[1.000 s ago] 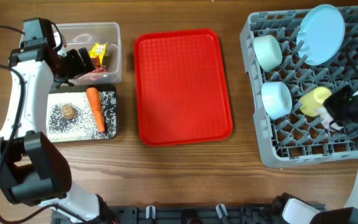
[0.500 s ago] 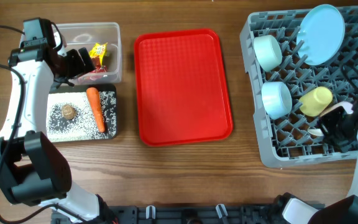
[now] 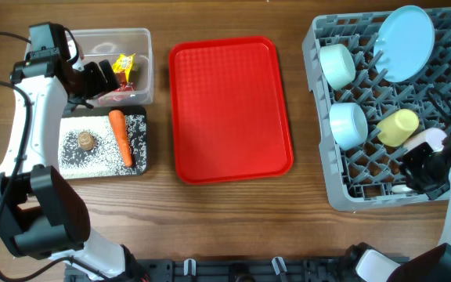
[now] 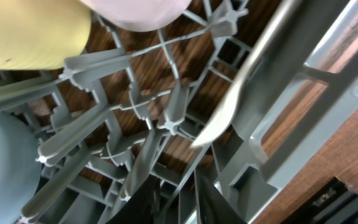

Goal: Sort waste into correct bins and load items into the dishwasher rack

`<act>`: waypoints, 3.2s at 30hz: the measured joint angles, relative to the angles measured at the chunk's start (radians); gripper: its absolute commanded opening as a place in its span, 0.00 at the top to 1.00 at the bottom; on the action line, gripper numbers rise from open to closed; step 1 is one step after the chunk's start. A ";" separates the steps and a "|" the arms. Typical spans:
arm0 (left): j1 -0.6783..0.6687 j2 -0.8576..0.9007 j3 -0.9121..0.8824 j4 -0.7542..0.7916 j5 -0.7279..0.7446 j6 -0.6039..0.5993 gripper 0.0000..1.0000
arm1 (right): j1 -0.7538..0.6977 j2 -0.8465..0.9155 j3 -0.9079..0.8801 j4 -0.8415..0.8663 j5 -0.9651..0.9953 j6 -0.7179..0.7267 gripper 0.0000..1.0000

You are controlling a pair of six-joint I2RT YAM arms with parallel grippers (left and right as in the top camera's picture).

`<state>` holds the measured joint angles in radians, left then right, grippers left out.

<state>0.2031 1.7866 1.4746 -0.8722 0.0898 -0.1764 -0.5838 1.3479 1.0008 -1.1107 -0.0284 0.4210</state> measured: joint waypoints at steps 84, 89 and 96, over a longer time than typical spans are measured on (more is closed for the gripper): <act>0.000 0.000 0.000 0.000 -0.003 0.000 0.00 | 0.549 -1.329 -0.995 1.128 -0.235 -0.350 0.00; -0.006 -0.033 -0.008 -0.001 -0.005 0.000 0.00 | 0.549 -1.329 -0.995 1.128 -0.235 -0.351 0.00; -0.137 -0.430 -0.032 -0.018 -0.032 0.000 0.00 | 0.549 -1.329 -0.995 1.127 -0.235 -0.350 0.00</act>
<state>0.0666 1.3567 1.4429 -0.8906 0.0574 -0.1761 -0.0349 0.0193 0.0059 0.0166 -0.2638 0.0708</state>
